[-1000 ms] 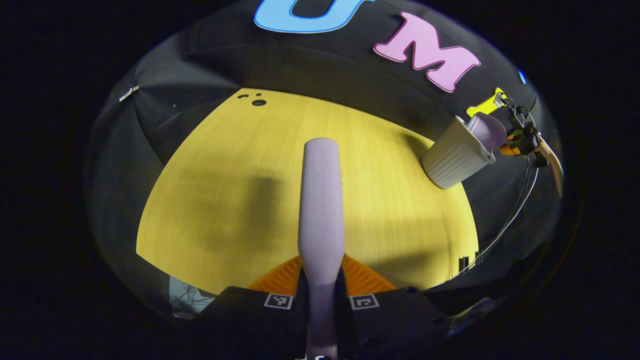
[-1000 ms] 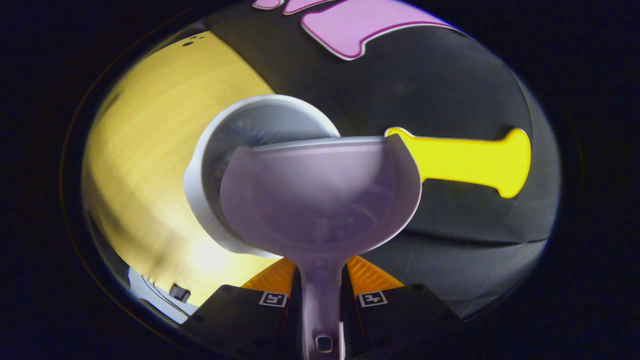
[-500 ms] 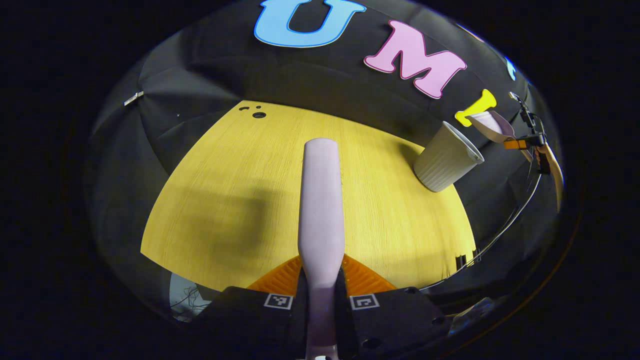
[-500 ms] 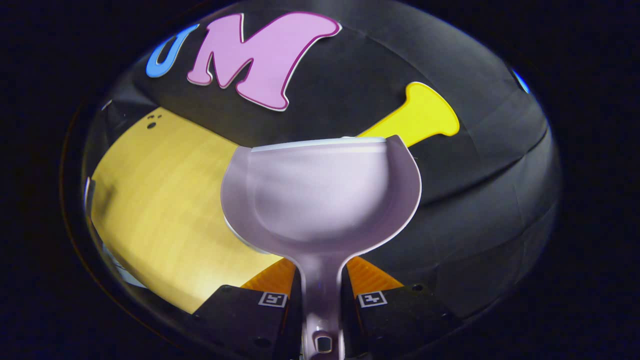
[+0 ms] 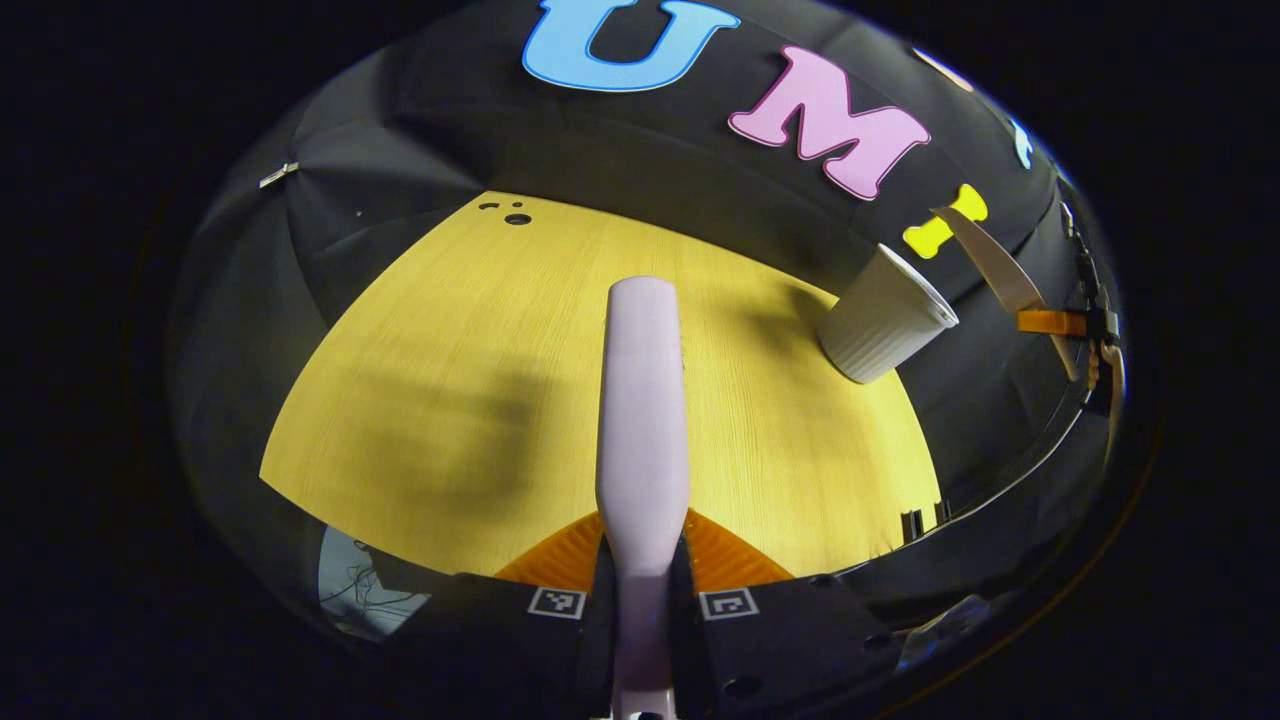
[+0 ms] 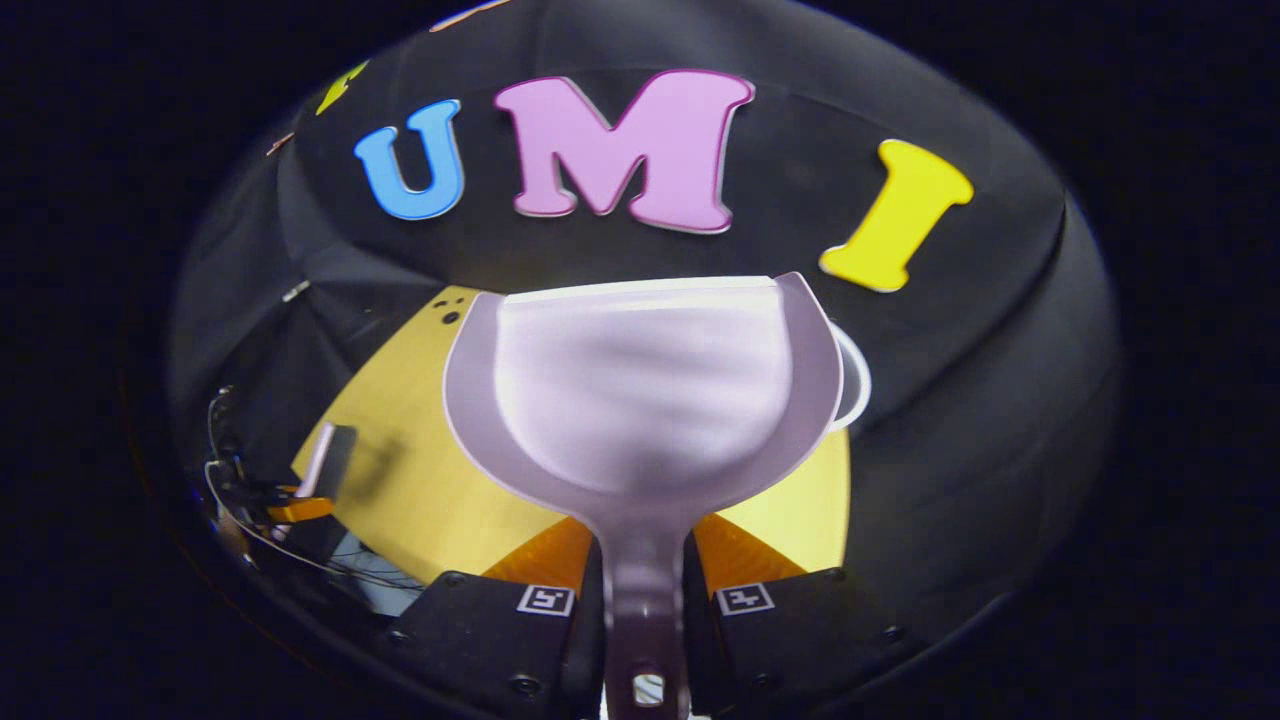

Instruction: Pick up the small broom and dustpan from the desktop, sweep the trash into the dustpan with the broom, and then empty the trash into the garbage bin.

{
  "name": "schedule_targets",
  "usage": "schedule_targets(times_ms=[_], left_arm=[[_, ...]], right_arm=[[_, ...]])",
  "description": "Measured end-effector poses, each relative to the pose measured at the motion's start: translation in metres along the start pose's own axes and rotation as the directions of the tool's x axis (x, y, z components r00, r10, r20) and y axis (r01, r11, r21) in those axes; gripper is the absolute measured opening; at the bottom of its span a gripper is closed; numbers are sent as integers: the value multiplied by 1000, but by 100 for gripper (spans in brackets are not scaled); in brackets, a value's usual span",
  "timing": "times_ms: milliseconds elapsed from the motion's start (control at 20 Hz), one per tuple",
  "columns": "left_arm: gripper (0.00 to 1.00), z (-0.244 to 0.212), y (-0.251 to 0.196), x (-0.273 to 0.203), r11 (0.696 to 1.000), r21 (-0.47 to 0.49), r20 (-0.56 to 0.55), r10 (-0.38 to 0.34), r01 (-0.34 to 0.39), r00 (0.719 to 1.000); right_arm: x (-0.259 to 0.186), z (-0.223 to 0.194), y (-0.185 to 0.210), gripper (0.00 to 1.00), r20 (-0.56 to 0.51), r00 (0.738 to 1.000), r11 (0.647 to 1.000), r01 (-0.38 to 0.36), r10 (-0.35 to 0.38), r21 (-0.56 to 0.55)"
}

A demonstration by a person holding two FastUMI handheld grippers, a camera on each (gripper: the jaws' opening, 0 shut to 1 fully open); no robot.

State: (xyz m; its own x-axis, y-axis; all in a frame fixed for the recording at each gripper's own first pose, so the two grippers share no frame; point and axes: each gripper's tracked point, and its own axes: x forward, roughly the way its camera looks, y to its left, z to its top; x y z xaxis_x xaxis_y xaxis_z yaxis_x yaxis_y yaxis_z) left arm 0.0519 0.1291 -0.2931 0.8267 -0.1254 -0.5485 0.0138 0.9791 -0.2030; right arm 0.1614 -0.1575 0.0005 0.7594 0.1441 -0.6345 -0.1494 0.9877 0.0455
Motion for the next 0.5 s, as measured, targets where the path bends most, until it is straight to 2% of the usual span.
schedule_targets(times_ms=[150, 300, 500], left_arm=[[27, -2, -1, 14, 999, 33, 5, 14, -15, 1000], [27, -2, -4, 33, 997, 73, -3, 36, -35, 999], [27, -1, -11, 56, 993, 113, -33, 48, -44, 998]], right_arm=[[13, -27, 38, 37, -45, 996, 997, -76, 77, 15], [36, -57, 62, 36, -98, 990, 994, -101, 104, 41], [73, -112, 73, 36, -186, 973, 986, -118, 139, 116]])
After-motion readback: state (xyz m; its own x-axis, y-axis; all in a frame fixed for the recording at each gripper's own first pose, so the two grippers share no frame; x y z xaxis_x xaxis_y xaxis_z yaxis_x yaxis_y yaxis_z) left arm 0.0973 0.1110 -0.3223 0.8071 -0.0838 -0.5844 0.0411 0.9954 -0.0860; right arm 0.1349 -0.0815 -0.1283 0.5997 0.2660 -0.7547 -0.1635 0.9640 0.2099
